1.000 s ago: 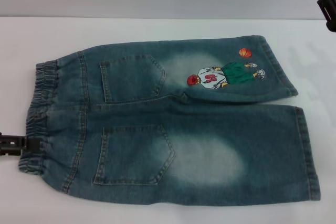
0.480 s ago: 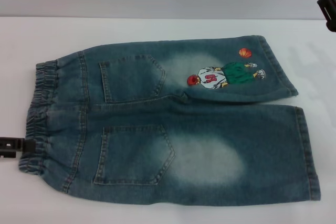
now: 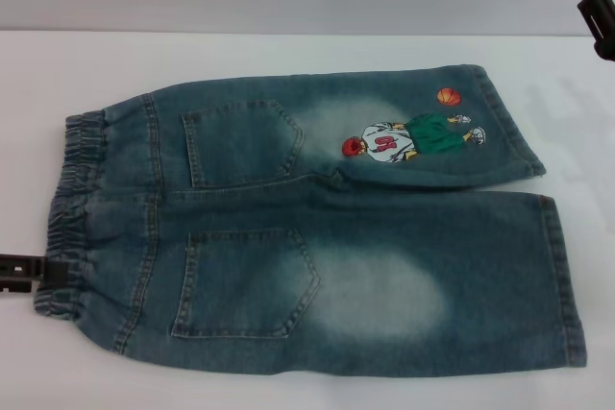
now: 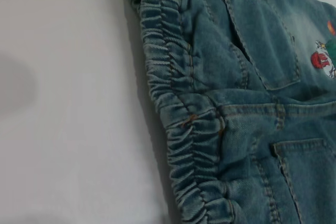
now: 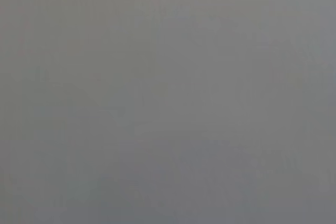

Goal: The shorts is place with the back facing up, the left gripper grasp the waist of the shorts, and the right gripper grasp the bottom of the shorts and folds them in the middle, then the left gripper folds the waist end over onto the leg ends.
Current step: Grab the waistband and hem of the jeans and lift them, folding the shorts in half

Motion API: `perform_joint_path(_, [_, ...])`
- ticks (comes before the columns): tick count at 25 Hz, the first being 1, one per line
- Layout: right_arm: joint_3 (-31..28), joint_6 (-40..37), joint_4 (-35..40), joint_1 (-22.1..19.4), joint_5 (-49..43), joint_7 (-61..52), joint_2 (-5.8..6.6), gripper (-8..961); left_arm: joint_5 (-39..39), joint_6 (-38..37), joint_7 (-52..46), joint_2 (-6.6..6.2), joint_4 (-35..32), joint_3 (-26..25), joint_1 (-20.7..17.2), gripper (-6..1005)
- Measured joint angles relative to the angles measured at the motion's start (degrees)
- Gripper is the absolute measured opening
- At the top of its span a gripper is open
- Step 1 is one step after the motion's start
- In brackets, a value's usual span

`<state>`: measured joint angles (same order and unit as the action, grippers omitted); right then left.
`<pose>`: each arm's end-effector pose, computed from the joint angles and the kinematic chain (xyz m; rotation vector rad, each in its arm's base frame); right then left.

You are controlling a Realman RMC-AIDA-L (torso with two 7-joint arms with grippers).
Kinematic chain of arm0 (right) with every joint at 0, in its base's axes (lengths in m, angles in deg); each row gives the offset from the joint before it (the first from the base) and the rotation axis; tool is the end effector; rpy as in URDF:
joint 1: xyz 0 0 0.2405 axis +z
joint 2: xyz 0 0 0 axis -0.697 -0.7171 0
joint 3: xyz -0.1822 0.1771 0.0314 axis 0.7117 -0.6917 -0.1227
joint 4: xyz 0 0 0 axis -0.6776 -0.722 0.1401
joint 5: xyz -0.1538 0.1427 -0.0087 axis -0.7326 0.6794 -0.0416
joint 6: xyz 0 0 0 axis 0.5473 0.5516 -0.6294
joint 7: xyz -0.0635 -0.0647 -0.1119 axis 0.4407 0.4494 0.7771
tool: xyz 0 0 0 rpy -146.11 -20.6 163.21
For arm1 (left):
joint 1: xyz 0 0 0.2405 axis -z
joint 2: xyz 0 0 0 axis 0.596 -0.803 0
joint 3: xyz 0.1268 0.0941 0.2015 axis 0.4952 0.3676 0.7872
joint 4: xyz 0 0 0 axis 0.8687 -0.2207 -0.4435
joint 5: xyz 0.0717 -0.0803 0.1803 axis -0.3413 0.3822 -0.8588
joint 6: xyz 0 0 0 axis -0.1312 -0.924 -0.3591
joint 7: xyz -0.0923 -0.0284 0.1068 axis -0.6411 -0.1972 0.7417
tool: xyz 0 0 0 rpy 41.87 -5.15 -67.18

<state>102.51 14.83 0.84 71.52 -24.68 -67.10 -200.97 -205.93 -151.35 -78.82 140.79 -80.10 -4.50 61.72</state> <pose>0.2950 0.3555 0.0156 -1.6074 0.6164 1.0909 -0.3687 0.2947 0.0950 -2.2337 -1.8624 -0.1925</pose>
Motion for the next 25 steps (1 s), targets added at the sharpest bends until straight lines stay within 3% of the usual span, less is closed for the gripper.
perform_joint_path(25, [0.0,0.07,0.0,0.18,0.1,-0.19,0.31,567,0.03,-0.13,0.0,0.2,0.45,0.19,0.44,821])
